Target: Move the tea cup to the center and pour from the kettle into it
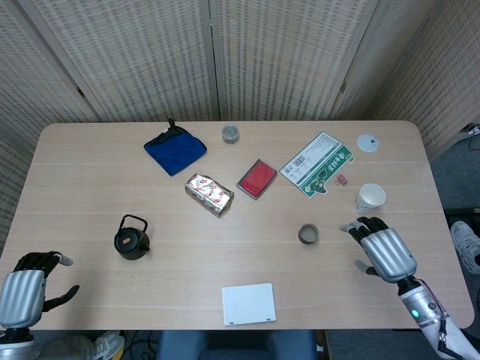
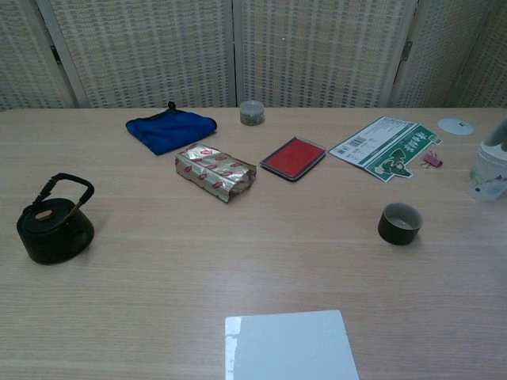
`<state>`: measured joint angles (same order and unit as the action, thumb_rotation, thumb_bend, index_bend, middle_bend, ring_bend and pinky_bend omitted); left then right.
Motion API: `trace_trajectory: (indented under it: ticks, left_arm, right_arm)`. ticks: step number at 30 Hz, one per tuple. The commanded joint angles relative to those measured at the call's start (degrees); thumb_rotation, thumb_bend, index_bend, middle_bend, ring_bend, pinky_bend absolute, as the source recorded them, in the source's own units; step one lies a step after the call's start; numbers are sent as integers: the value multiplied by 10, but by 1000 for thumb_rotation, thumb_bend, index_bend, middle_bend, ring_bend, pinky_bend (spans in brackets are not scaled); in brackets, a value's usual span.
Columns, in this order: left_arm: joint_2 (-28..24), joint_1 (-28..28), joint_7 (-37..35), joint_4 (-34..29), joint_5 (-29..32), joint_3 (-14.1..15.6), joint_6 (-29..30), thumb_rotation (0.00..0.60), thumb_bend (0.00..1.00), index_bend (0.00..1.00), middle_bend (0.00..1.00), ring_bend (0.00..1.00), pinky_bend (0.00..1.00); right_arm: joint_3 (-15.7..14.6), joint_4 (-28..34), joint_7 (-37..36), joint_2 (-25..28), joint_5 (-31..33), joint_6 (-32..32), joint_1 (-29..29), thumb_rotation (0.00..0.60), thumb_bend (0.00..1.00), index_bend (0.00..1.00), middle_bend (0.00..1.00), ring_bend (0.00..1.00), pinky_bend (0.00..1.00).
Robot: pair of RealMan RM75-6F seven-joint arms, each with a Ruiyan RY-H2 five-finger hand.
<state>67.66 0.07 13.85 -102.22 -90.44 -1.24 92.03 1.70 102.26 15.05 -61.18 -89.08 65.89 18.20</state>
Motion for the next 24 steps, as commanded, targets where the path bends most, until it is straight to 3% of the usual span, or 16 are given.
trace_trajectory:
  ticks: [1, 9, 24]
  left_arm:
    - [0, 2, 1, 2, 2, 0, 2, 600, 147, 452, 398, 337, 231]
    - [3, 5, 6, 6, 4, -2, 6, 600, 147, 453, 399, 337, 232]
    - [8, 6, 9, 10, 7, -4, 8, 600, 147, 453, 399, 337, 228]
  right_arm:
    - [21, -4, 45, -36, 46, -69, 52, 600, 124, 268, 284, 192, 253]
    - [41, -32, 116, -88, 144, -154, 114, 600, 58, 254, 223, 183, 254]
    - [39, -140, 173, -178, 244, -183, 171, 600, 58, 244, 222, 182, 254]
